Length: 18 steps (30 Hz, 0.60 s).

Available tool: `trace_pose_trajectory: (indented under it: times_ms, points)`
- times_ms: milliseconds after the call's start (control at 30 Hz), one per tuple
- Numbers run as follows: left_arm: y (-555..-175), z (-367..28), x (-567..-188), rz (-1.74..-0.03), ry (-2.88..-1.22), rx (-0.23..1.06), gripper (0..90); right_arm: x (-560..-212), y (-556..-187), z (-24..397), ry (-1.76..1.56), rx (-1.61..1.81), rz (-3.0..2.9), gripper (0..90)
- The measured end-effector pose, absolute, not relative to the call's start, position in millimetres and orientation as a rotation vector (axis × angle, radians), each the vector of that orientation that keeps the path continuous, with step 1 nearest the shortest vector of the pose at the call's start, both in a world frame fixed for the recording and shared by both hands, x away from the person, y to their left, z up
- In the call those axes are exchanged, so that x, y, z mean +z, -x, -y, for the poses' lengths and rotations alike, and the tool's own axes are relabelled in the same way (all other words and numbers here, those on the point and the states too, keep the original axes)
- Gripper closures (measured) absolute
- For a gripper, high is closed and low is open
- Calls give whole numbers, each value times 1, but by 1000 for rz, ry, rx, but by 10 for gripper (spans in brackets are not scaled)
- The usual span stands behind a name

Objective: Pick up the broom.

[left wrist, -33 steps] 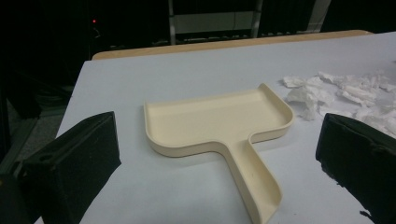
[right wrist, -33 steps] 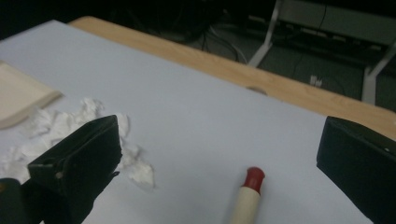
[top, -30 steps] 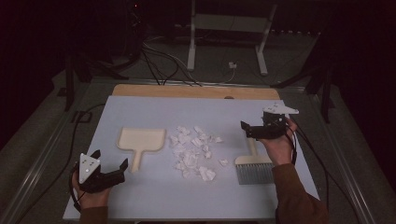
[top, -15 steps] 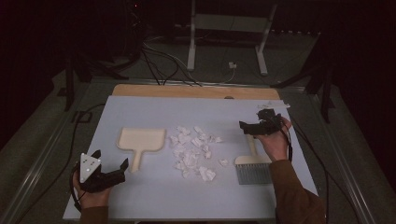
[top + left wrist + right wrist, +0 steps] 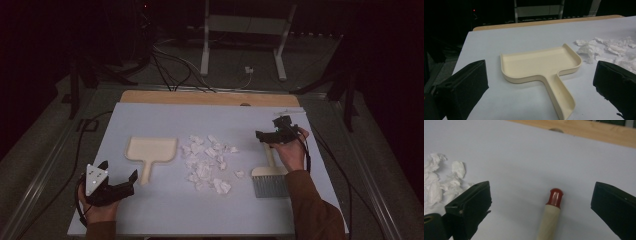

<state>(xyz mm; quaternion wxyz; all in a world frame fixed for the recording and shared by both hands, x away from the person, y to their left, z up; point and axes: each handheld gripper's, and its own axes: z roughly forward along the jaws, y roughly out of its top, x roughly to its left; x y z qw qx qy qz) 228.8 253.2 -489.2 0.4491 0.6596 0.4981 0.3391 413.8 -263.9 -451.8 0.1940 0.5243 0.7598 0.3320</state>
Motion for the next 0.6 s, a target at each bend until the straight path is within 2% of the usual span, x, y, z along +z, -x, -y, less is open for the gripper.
trace_pose_trajectory:
  times_ms: [600]
  points:
    - [-228, -257, -489, -1243, -1616, 836, 7, -476, -422, 267, -1546, 786, -2145, 68]
